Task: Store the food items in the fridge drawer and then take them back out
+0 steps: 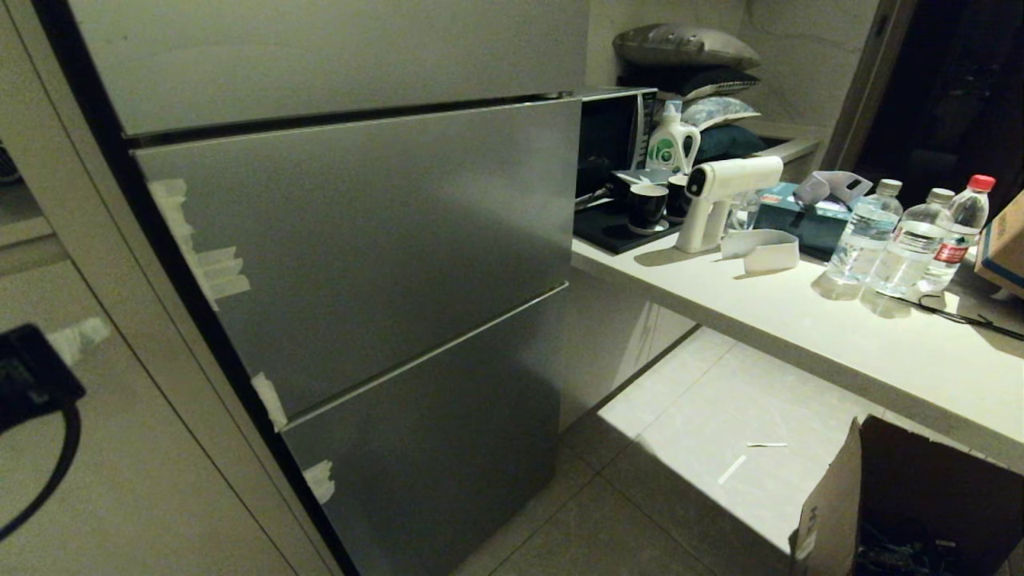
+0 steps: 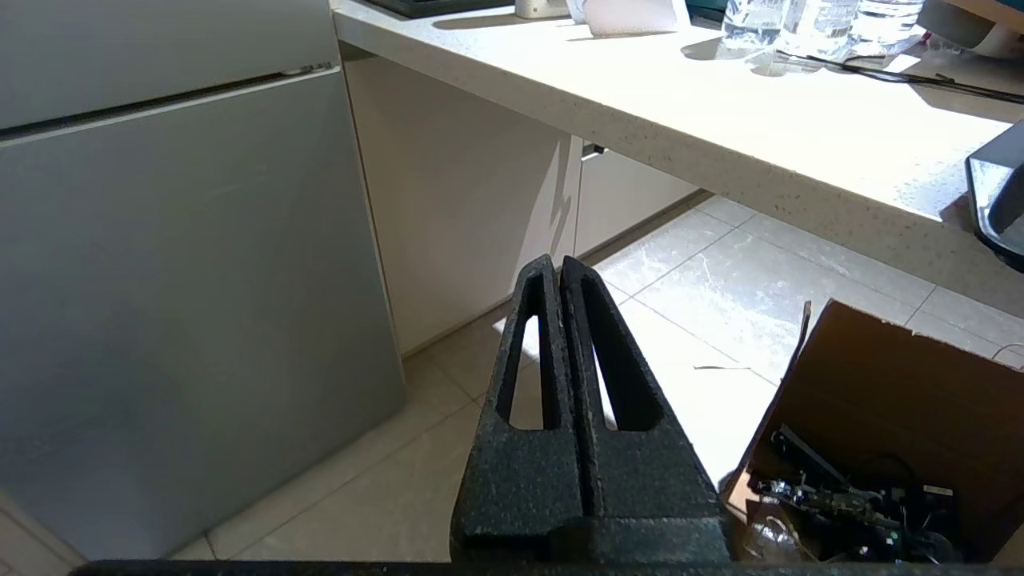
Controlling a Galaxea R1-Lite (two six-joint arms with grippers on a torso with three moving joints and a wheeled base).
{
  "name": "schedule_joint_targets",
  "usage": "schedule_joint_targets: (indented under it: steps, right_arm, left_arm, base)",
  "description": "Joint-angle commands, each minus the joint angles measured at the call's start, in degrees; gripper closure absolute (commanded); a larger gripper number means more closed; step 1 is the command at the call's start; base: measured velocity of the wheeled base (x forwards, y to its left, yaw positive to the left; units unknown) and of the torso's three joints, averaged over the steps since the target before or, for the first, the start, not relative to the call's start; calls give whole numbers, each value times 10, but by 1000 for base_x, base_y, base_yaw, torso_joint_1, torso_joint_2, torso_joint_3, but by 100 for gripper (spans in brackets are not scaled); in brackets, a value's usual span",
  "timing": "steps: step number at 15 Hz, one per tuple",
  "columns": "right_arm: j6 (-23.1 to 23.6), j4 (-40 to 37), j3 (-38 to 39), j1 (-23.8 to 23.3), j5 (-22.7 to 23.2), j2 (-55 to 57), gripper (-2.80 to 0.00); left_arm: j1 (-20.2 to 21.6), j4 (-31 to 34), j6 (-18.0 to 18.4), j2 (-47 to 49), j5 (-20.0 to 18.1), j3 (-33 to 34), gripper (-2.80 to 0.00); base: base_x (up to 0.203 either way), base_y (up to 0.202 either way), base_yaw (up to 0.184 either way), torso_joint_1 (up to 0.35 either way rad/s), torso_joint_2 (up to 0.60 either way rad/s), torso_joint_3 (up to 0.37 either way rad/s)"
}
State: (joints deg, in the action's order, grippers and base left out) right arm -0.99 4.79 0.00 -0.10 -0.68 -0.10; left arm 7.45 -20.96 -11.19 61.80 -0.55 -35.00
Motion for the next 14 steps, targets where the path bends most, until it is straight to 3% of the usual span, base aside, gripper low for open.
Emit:
schedule_joint_targets:
  steps: [1, 3, 7, 11, 14]
  right_arm:
    - [0, 0, 18, 0, 0, 1, 0]
    - [0, 0, 18, 0, 0, 1, 0]
    - [0, 0, 18, 0, 0, 1, 0]
    - [-1, 0, 18, 0, 0, 1, 0]
    - [0, 0, 18, 0, 0, 1, 0]
  left_arm:
    - [57, -44, -22, 132, -70, -51, 0]
    - [71, -54, -53, 166, -106, -81, 0]
    - [73, -55, -161, 200, -146, -111, 0]
    - [87, -108, -178, 268, -150, -141, 0]
    - [88, -140, -213, 285, -150, -146, 0]
  base:
    - [0, 0, 0, 0, 0, 0]
    - [0, 0, 0, 0, 0, 0]
    - [0, 0, 0, 0, 0, 0]
    - [0, 0, 0, 0, 0, 0]
    - [0, 0, 0, 0, 0, 0]
